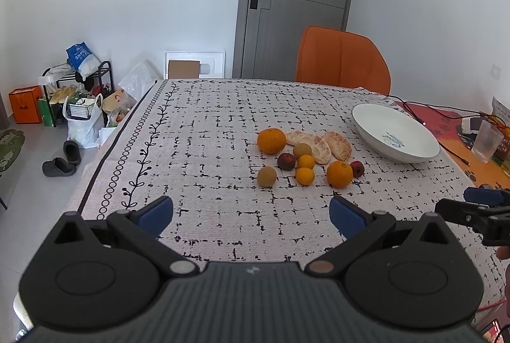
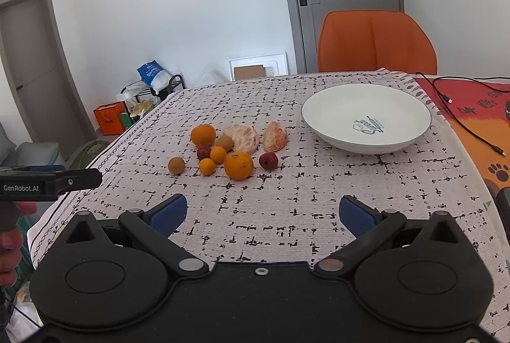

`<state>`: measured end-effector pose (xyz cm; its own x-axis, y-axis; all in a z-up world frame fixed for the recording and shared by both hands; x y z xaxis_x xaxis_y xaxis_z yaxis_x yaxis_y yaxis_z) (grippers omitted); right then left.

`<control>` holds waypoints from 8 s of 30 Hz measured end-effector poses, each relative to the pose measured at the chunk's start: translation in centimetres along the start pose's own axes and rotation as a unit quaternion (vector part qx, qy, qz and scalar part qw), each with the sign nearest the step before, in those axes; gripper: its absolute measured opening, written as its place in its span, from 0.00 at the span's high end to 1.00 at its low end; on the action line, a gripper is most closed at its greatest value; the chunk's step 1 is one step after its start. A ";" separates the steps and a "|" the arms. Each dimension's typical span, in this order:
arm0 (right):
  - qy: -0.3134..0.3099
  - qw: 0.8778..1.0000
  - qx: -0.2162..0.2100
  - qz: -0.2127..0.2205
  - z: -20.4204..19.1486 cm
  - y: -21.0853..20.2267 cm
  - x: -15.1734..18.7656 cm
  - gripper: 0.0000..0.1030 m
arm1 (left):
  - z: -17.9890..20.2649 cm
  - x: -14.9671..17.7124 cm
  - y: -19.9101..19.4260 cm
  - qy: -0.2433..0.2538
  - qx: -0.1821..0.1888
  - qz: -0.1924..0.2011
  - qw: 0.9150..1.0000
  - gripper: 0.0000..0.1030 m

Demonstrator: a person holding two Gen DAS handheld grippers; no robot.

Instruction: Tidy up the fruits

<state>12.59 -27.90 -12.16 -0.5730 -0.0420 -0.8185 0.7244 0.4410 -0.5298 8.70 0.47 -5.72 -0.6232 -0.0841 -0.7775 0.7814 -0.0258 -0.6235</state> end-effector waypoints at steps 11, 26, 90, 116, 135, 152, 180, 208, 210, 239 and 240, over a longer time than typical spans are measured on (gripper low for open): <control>0.003 1.000 0.000 0.000 0.2 0.0 0.0 0.00 | 0.0 0.0 0.2 -0.002 0.001 -0.001 1.000 0.00; 0.004 1.000 -0.005 0.009 0.0 -0.6 -0.3 0.00 | 0.4 -0.2 -0.4 0.002 0.007 0.007 1.000 0.00; 0.041 0.996 -0.063 -0.043 2.7 8.9 -1.4 0.41 | 1.5 -2.0 11.3 0.001 0.038 -0.040 0.998 0.46; 0.003 0.997 -0.054 -0.063 2.3 14.0 -3.0 0.61 | 0.9 -2.8 12.2 0.000 0.023 -0.045 0.999 0.78; 0.008 0.997 -0.074 -0.037 3.0 12.1 -4.3 0.79 | 3.8 -4.7 11.9 0.037 0.037 -0.027 0.998 0.78; 0.045 0.998 -0.032 0.010 8.9 9.1 -6.3 0.79 | 12.0 -7.6 13.5 0.098 0.090 -0.017 0.991 0.78; 0.083 0.996 0.030 0.030 15.0 7.2 -5.5 0.73 | 21.3 -9.0 17.9 0.137 0.151 -0.025 0.979 0.74; 0.096 0.992 0.038 0.071 12.3 4.9 -5.8 0.01 | 11.0 -11.0 11.7 0.055 0.048 0.038 0.997 0.20; 0.093 0.992 0.034 0.075 11.8 4.6 -5.9 0.00 | 10.2 -11.1 11.1 0.050 0.046 0.042 0.997 0.20; 0.069 0.996 0.009 0.049 5.7 6.6 -5.1 0.00 | 2.3 -9.4 6.8 0.013 0.033 0.060 0.998 0.04; 0.067 0.997 0.008 0.047 5.6 6.8 -5.0 0.00 | 2.1 -9.3 6.8 0.011 0.033 0.058 0.998 0.04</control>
<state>22.52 -29.70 -12.86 -0.5475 0.1189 -0.8283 0.7829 0.4223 -0.4569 19.86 -1.03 -2.54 -0.5281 -0.0683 -0.8464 0.8485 -0.0824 -0.5227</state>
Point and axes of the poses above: each gripper's, at about its wrist camera, not at the fingertips, and y roughly the way its jaws point, z to its right, x to its underside, the point moved 10 cm from there along y, roughly the way its jaws point, and after that the axes turned 4 degrees about -z, right-handed, at the moved point
